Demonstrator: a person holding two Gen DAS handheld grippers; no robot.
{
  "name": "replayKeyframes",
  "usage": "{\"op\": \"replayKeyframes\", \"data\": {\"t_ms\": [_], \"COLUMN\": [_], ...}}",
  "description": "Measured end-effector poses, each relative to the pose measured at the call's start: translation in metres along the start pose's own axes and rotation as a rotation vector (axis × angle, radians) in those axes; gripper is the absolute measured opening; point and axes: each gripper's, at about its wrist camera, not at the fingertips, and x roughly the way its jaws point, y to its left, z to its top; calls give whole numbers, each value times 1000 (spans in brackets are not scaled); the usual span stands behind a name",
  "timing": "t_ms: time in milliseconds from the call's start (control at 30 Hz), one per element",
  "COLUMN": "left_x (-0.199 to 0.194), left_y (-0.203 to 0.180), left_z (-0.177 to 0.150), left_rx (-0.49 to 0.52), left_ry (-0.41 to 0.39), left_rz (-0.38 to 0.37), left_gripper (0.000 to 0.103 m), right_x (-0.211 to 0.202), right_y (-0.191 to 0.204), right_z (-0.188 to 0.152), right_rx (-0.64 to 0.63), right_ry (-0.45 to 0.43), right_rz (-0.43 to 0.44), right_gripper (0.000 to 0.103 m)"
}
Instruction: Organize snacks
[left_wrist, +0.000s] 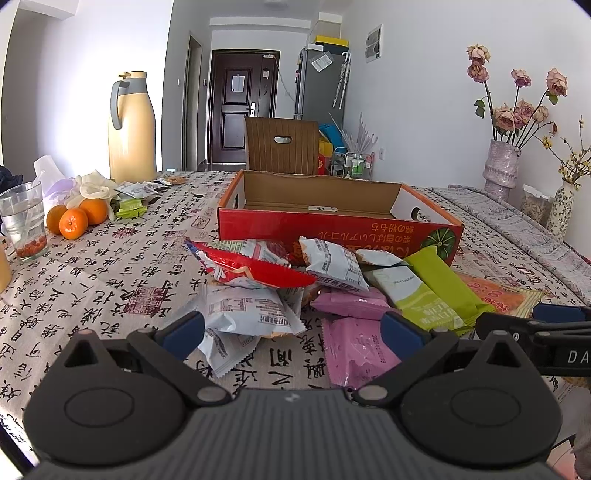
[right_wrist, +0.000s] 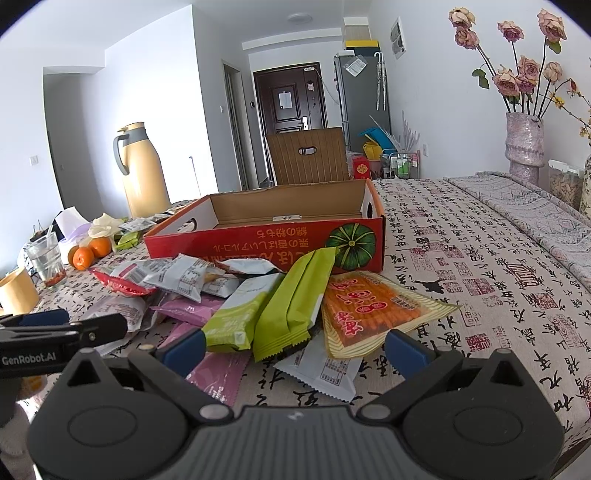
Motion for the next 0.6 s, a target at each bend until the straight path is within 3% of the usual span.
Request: {"op": "replayKeyframes", "data": {"t_ms": [600], "left_x": [-2], "left_y": [0], "left_z": [-2], "left_rx": [-2], "left_ry": [-1], "left_rz": [0], "left_gripper": [103], "right_x": [-1], "right_y": [-1], "right_z": [0], "right_rx": [0], "right_ry": [9], "right_rz": [2], "right_gripper": [103]}}
